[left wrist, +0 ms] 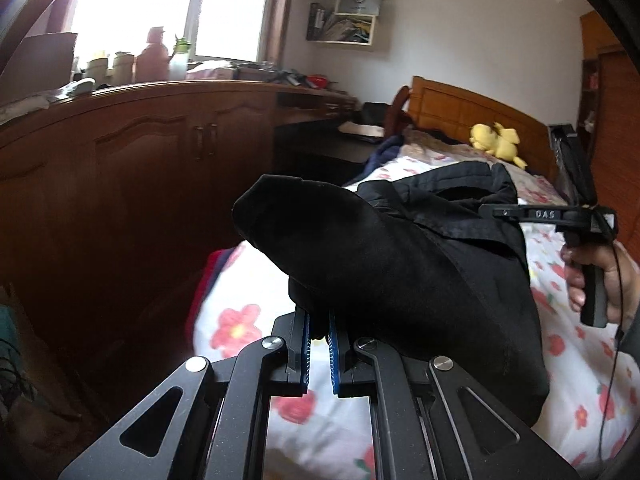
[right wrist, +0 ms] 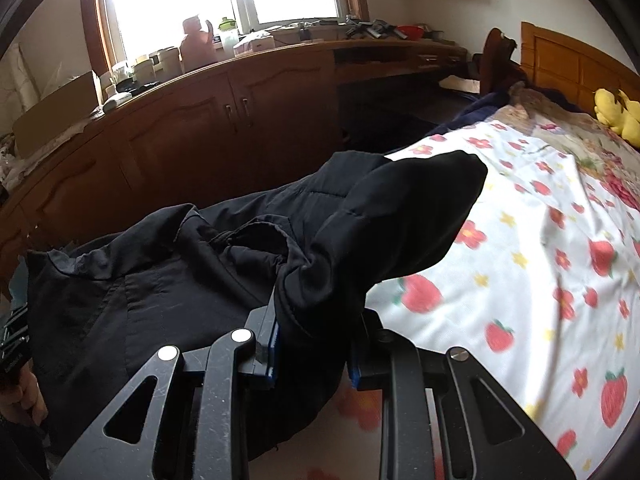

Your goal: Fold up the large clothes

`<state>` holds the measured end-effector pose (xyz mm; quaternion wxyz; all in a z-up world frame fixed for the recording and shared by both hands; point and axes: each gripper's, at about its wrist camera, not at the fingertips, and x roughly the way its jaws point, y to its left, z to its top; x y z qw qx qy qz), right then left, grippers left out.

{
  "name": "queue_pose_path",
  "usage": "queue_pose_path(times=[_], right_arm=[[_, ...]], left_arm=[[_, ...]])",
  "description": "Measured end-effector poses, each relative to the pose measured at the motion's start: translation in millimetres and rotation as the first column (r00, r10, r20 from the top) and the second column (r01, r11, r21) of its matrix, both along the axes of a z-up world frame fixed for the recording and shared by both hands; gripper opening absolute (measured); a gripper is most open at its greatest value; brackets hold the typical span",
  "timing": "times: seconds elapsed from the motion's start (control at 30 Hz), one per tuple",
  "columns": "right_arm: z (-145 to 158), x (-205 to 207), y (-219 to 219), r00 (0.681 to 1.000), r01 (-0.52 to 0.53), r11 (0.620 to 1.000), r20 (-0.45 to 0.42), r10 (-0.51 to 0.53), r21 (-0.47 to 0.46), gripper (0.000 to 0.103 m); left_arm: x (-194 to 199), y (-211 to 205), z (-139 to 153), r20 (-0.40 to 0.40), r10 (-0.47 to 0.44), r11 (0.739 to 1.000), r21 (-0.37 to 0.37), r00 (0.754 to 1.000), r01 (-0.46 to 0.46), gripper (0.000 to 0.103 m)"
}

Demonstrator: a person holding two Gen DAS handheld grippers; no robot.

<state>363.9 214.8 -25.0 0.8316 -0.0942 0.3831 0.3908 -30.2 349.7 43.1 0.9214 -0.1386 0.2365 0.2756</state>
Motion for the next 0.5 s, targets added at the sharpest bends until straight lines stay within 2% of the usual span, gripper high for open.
queue_pose_path(times=[0.07, 0.17, 0.27, 0.37, 0.5], right_arm=[[-1.8, 2.1, 10.5, 1.000, 0.001, 1.000, 0.003, -0.001, -0.021, 0.028], [-16.3, 3.5, 19.2, 1.000, 0.008, 0.995, -0.023, -0.010, -0.096, 0.036], [-27.9, -2.0, 17.1, 0.999, 0.050, 0.979, 0.031, -0.044, -0.198, 0.052], [-33.4, -7.3, 5.5, 0.997, 0.072, 0.969, 0.050, -0.062, -0.237, 0.053], [-22.3, -27.4, -1.9, 0.997, 0.043, 0.979, 0.067, -0.031, -0.197, 0.053]], left_arm=[[5.5, 1.5, -5.2, -0.027, 0.019, 1.000, 0.014, 0.999, -0.019, 0.007], [11.0, 1.9, -15.5, -0.064, 0.032, 0.999, -0.007, 0.997, -0.032, 0.007], [0.1, -1.4, -13.5, -0.025, 0.040, 0.997, -0.062, 0.999, -0.042, 0.010], [-4.2, -2.4, -14.0, -0.033, 0.071, 0.994, -0.076, 0.997, -0.074, 0.012], [-11.4, -8.6, -13.1, -0.066, 0.091, 0.995, -0.033, 0.994, -0.093, 0.016]])
